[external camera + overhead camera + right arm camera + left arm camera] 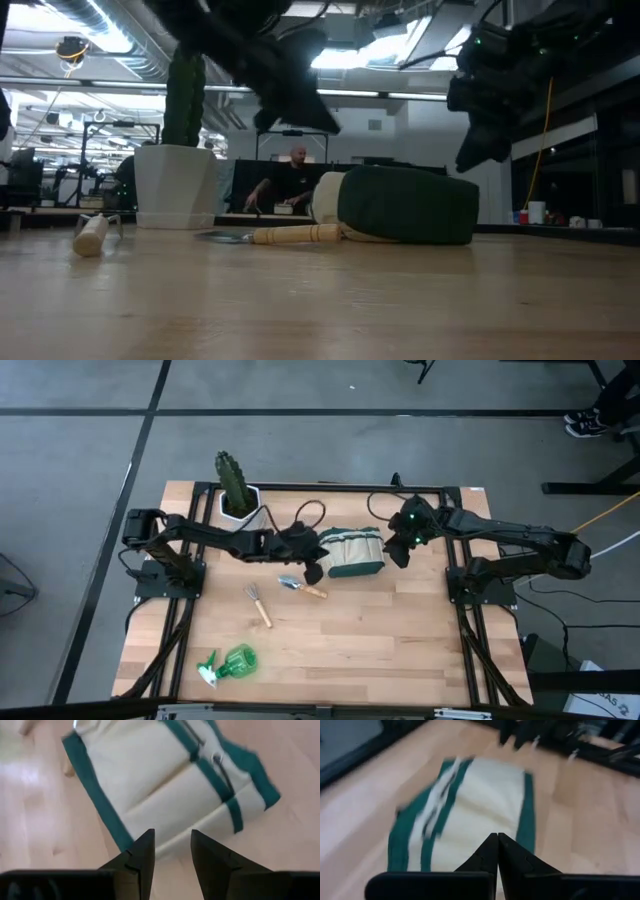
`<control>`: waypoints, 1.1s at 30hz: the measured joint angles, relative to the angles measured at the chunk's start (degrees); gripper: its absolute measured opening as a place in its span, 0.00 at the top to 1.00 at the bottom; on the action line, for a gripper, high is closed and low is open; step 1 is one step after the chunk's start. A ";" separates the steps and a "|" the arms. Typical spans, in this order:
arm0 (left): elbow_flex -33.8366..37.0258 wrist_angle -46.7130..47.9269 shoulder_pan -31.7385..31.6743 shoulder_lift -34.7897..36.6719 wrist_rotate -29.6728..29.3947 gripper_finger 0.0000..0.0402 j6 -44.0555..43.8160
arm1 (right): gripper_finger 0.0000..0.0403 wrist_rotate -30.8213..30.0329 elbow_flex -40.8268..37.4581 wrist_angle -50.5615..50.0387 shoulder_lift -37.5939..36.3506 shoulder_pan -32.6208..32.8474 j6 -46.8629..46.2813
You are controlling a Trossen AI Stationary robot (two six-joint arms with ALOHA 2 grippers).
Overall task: Pick & Place Garden tools in Gardening bag
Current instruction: Adjust the gardening bag
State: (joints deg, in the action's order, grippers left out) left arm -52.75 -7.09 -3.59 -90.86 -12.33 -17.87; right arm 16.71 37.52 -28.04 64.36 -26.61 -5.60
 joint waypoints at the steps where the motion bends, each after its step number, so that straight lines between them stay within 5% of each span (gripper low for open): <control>1: 1.41 0.05 0.64 0.45 -1.15 0.99 -1.89 | 0.68 0.04 -0.63 0.56 -0.01 -0.01 -0.01; 6: 7.00 -1.18 3.33 2.31 -6.62 1.00 -9.24 | 0.68 -0.75 -3.18 1.15 0.02 -0.02 0.02; 12: 11.28 1.38 3.41 2.60 -6.96 0.99 -7.87 | 0.68 -7.37 -6.30 -1.59 0.02 0.00 5.14; 17: 11.34 2.60 -0.91 0.64 -2.60 1.00 -9.58 | 0.68 -14.07 -8.76 1.27 0.21 -0.04 9.95; 22: 11.32 2.20 -5.08 -0.71 3.15 0.98 -16.15 | 0.68 -14.47 -9.19 4.65 0.23 -0.12 7.46; 28: 11.32 2.51 -7.22 -0.76 11.15 0.92 -21.57 | 0.68 -9.11 -9.19 3.90 0.21 -1.75 -0.39; 33: 11.32 2.12 -8.79 -0.76 16.99 0.79 -25.93 | 0.62 2.09 -9.19 3.59 0.21 -2.46 -3.04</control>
State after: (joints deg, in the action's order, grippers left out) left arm -41.43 -4.98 -12.38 -91.61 4.66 -43.80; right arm 18.80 28.34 -24.45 64.58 -29.07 -8.64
